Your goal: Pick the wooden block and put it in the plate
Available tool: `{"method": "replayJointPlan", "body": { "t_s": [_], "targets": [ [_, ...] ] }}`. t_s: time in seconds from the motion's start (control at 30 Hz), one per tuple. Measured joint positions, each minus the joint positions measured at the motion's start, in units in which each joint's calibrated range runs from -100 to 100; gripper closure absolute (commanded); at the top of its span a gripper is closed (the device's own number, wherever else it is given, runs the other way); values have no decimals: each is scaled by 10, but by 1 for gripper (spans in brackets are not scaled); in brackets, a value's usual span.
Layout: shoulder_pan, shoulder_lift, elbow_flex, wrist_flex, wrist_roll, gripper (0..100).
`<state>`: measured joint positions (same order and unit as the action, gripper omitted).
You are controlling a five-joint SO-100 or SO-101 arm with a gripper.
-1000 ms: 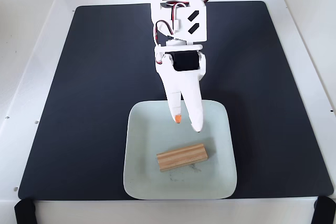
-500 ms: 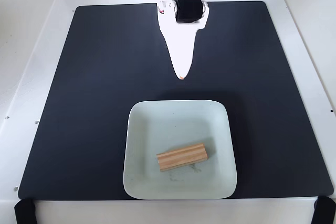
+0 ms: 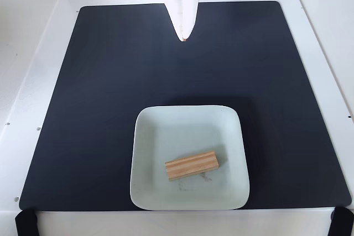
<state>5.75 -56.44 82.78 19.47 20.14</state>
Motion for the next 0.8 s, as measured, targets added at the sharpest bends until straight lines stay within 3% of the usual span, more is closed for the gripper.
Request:
{"method": "replayJointPlan", "body": {
  "t_s": [0.27,0.5,0.8],
  "targets": [
    [0,-248,156,31,61,99],
    [-32,-330,163,181,61,99],
    [-84,-414,163,387,22,99]
  ]
}}
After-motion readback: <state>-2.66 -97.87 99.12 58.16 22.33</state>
